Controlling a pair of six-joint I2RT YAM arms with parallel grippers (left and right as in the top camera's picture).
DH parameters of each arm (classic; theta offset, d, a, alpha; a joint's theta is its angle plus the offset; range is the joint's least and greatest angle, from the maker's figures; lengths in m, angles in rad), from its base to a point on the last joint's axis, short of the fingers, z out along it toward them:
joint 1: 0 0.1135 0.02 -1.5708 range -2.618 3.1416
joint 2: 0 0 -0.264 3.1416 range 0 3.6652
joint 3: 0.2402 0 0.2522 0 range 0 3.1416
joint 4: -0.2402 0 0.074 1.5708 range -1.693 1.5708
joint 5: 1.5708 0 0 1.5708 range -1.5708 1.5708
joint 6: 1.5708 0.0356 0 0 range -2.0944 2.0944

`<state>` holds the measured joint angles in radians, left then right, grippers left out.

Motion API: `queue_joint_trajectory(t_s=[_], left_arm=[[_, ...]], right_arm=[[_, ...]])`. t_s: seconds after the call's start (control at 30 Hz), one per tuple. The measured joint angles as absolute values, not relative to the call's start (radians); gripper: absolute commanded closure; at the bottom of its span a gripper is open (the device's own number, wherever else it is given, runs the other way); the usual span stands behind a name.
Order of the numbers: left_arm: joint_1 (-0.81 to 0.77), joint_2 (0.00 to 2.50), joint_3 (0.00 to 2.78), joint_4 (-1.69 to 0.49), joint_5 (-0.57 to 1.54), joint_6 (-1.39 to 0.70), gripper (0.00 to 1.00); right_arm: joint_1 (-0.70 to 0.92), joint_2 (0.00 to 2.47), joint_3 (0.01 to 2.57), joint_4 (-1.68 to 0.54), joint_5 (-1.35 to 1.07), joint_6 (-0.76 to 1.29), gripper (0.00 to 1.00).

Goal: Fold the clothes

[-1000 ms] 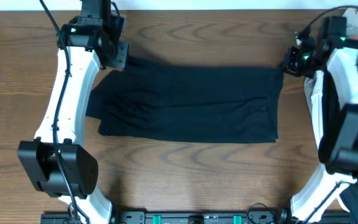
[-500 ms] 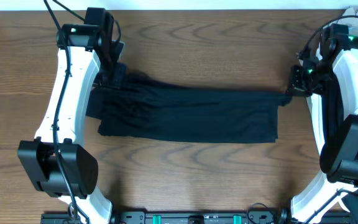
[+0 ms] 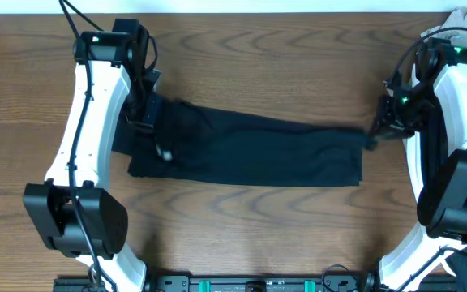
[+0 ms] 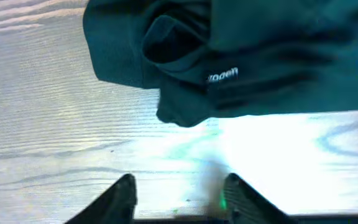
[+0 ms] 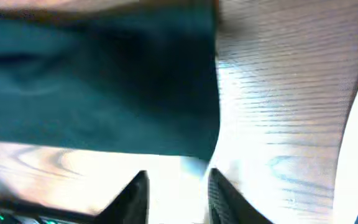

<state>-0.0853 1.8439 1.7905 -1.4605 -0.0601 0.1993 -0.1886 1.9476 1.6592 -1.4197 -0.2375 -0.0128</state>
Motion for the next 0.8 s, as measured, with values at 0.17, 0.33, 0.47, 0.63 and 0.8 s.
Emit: queue_joint_trajectory(t_s=[0.17,0.33,0.47,0.63,0.8], left_arm=[[-0.085,1.844,1.79,-1.439,-0.06,0.199,0.41],[-0.085,1.844,1.79,-1.345,-0.012,0.187,0.39],[-0.085,1.845,1.782,-1.256,0.091,0.184,0.39],[-0.086,1.878,1.722,-1.149,0.15,0.183,0.39],[-0.086,1.988,1.687,-1.059,0.166,0.183,0.39]], right_arm=[[-0.189,1.948,1.659,-1.418,-0.234,-0.015,0.52],[-0.188,1.948,1.659,-1.404,-0.235,-0.015,0.48],[-0.187,1.948,1.659,-1.363,-0.236,-0.009,0.43],[-0.172,1.948,1.658,-1.328,-0.246,-0.007,0.44],[-0.147,1.948,1.642,-1.276,-0.291,-0.004,0.45]])
